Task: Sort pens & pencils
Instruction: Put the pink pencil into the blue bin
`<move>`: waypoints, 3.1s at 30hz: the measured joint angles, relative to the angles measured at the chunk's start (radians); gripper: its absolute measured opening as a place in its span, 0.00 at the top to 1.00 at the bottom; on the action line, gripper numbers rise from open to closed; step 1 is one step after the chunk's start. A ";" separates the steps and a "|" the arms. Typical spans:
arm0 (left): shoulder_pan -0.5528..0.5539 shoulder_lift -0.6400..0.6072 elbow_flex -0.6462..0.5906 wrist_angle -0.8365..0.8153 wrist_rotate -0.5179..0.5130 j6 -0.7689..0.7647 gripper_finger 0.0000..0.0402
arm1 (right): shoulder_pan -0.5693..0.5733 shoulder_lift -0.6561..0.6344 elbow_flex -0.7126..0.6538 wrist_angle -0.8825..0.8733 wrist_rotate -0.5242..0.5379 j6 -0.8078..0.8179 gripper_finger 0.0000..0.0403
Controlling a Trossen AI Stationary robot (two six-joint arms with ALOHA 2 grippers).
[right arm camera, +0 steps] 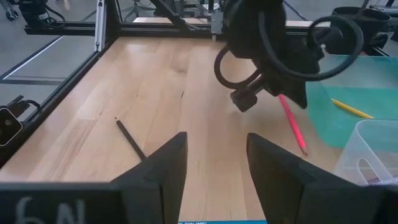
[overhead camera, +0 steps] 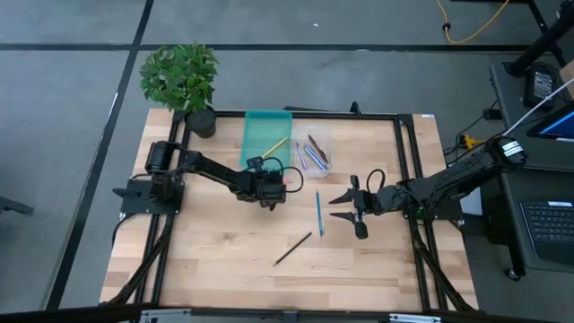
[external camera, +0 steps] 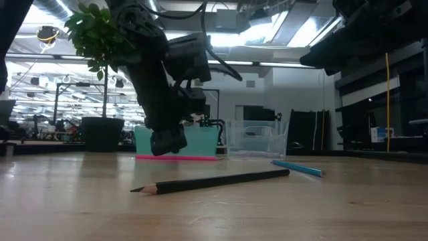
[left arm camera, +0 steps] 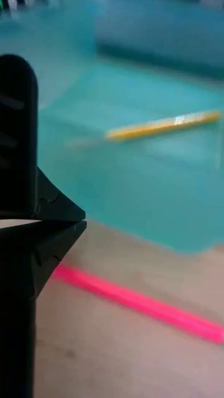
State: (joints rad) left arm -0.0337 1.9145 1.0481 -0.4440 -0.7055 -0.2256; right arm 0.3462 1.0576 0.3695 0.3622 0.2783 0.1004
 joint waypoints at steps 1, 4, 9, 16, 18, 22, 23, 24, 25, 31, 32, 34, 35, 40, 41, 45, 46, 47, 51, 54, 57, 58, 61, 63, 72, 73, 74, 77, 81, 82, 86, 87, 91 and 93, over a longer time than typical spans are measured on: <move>0.005 0.003 0.000 0.007 0.031 0.000 1.00 | 0.000 0.000 0.000 0.000 0.000 0.000 0.59; 0.014 0.018 0.002 0.023 0.070 0.000 1.00 | 0.000 0.000 0.000 0.000 0.000 0.000 0.59; 0.010 0.047 0.005 0.022 0.102 -0.003 1.00 | 0.000 0.000 0.000 0.000 0.000 0.000 0.59; -0.034 0.042 0.005 -0.016 0.137 -0.027 1.00 | 0.000 0.000 0.000 0.000 0.000 0.000 0.59; -0.049 0.031 0.004 -0.022 0.163 -0.039 1.00 | 0.000 0.000 0.000 0.000 0.000 0.000 0.59; -0.084 0.019 0.003 -0.016 0.198 -0.081 1.00 | 0.000 0.000 0.000 0.000 -0.001 -0.001 0.59; -0.096 0.014 0.003 -0.012 0.212 -0.087 1.00 | 0.000 0.000 0.000 -0.001 0.000 0.000 0.59; -0.111 0.009 0.002 -0.007 0.217 -0.090 1.00 | 0.000 0.000 0.000 -0.001 -0.001 0.000 0.59; -0.124 -0.002 0.002 -0.004 0.225 -0.104 1.00 | 0.000 0.000 0.000 -0.001 -0.001 -0.001 0.59; -0.196 -0.045 -0.001 0.018 0.341 -0.162 1.00 | 0.000 0.000 0.000 -0.002 -0.001 0.000 0.59; -0.206 -0.048 -0.001 0.024 0.352 -0.166 1.00 | 0.000 0.000 0.000 -0.002 -0.001 0.000 0.59; -0.221 -0.048 -0.001 0.026 0.345 -0.167 1.00 | 0.000 0.000 0.000 -0.002 -0.001 0.000 0.59; -0.225 -0.048 -0.001 0.026 0.332 -0.167 1.00 | 0.000 0.000 0.000 -0.002 -0.001 0.001 0.59; -0.221 -0.048 -0.002 0.026 0.286 -0.166 1.00 | 0.000 0.000 0.000 -0.001 -0.011 0.012 0.59; -0.216 -0.048 -0.002 0.028 0.277 -0.165 1.00 | 0.000 0.000 0.000 -0.001 -0.018 0.017 0.59; -0.203 -0.048 -0.002 0.031 0.257 -0.127 0.99 | 0.001 0.000 0.000 -0.001 -0.038 0.023 0.59; -0.203 -0.048 -0.002 0.034 0.256 -0.112 0.98 | 0.001 0.000 0.000 -0.001 -0.040 0.023 0.59; -0.203 -0.049 -0.002 0.038 0.255 -0.107 0.96 | 0.001 0.000 0.000 -0.001 -0.040 0.023 0.59; -0.203 -0.091 0.002 0.038 0.264 -0.101 0.89 | 0.000 0.000 0.000 -0.002 -0.040 0.023 0.59; -0.204 -0.147 0.002 0.033 0.265 -0.087 0.82 | 0.000 0.000 0.000 -0.002 -0.040 0.023 0.59; -0.204 -0.211 0.002 0.039 0.265 -0.087 0.77 | 0.000 0.000 0.000 -0.002 -0.040 0.023 0.59; -0.206 -0.226 0.002 0.038 0.268 -0.094 0.75 | 0.000 0.000 0.000 -0.003 -0.040 0.023 0.59; -0.208 -0.254 0.003 0.038 0.340 -0.112 0.71 | 0.000 0.000 0.000 -0.003 -0.045 0.023 0.59; -0.212 -0.255 0.003 0.033 0.411 -0.117 0.70 | 0.000 0.000 0.000 -0.004 -0.045 0.023 0.59; -0.224 -0.244 0.003 -0.004 0.585 -0.132 0.70 | 0.000 0.000 0.000 -0.005 -0.045 0.022 0.59; -0.225 -0.244 0.003 -0.002 0.585 -0.132 0.70 | 0.000 0.000 0.000 -0.005 -0.045 0.022 0.59; -0.225 -0.244 0.003 -0.002 0.585 -0.131 0.70 | 0.000 0.000 0.000 -0.005 -0.045 0.022 0.59; -0.222 -0.231 0.004 -0.005 0.581 -0.129 0.70 | 0.000 0.000 0.000 -0.005 -0.045 0.010 0.59; -0.215 -0.220 0.007 -0.015 0.573 -0.128 0.70 | 0.000 0.000 0.000 0.000 -0.045 -0.003 0.59; -0.212 -0.216 0.008 -0.027 0.573 -0.127 0.71 | 0.000 0.000 0.000 0.000 -0.045 -0.005 0.59; -0.201 -0.199 0.032 -0.040 0.573 -0.107 0.71 | -0.003 0.000 0.000 0.003 -0.045 -0.027 0.59; -0.199 -0.198 0.033 -0.062 0.571 -0.098 0.71 | -0.003 0.000 0.000 0.007 -0.044 -0.030 0.59; -0.184 -0.170 0.051 -0.077 0.571 -0.078 0.71 | -0.003 0.001 0.000 0.009 -0.044 -0.035 0.59; -0.177 -0.162 0.051 -0.105 0.574 -0.078 0.71 | -0.003 0.001 0.000 0.009 -0.044 -0.035 0.59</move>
State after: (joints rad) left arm -0.2109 1.7521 1.0989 -0.5489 -0.1318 -0.3034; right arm 0.3431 1.0584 0.3695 0.3709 0.2340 0.0658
